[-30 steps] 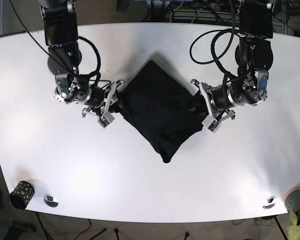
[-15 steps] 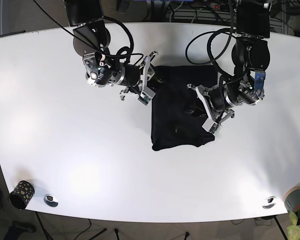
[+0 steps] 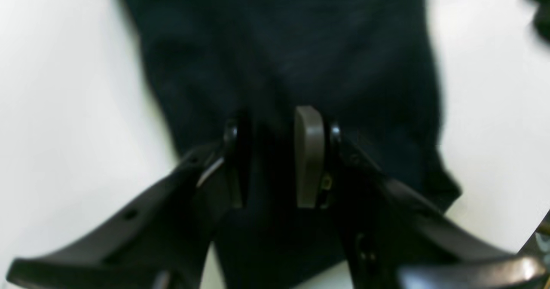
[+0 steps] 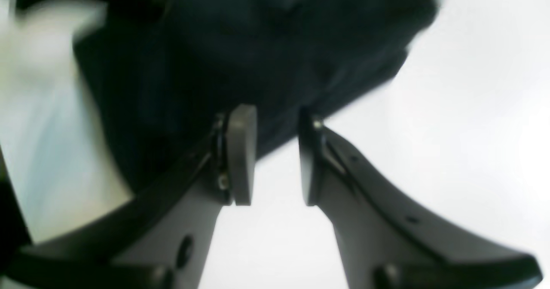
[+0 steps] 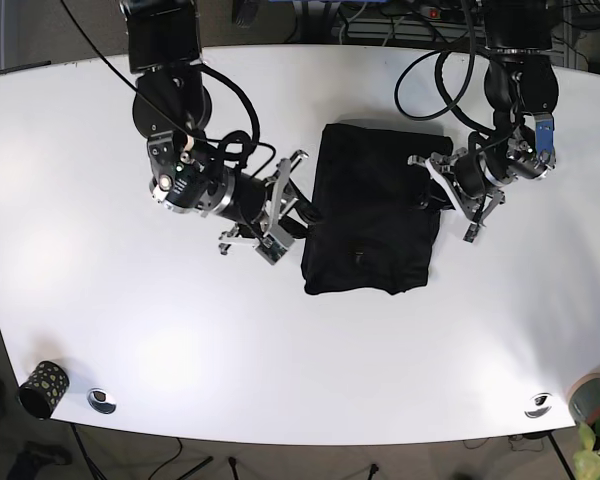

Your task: Fold the T-shirt properly

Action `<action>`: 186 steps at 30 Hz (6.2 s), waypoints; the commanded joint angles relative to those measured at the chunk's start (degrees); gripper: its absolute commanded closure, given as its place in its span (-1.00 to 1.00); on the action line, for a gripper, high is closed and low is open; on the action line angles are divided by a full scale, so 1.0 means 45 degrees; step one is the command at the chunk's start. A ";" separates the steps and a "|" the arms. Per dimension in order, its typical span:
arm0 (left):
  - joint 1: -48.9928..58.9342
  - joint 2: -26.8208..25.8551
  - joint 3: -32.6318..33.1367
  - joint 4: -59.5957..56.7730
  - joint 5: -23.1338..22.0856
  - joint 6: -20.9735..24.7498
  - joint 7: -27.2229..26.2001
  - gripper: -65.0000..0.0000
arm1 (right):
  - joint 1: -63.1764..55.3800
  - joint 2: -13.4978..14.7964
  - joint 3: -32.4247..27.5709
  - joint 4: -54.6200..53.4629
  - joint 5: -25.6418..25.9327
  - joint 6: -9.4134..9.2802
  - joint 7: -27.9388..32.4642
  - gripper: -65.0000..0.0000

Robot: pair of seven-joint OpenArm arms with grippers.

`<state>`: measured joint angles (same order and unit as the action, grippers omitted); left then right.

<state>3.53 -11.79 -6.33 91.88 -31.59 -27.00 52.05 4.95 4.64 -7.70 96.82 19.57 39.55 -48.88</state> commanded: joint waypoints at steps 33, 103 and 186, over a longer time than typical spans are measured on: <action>0.0925 0.0442 0.1299 0.0672 0.2010 -0.0651 -0.0207 0.52 | 0.4321 -0.0124 0.1175 -0.7439 0.0251 0.0100 0.3136 0.52; -0.1732 0.1888 0.3116 0.2157 0.2323 0.5991 -0.1711 -0.25 | 0.3325 0.0287 0.4906 -0.3825 0.0271 0.0100 0.0089 0.53; 0.0183 -0.7450 -0.2315 -1.0014 0.4901 -0.2370 -0.7709 -0.37 | 0.2192 0.0326 0.5141 -0.2496 0.0173 0.0100 0.0030 0.53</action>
<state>3.88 -43.05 -16.75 46.70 -12.82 -37.39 14.00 13.93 5.89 15.33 83.31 19.73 39.68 -50.06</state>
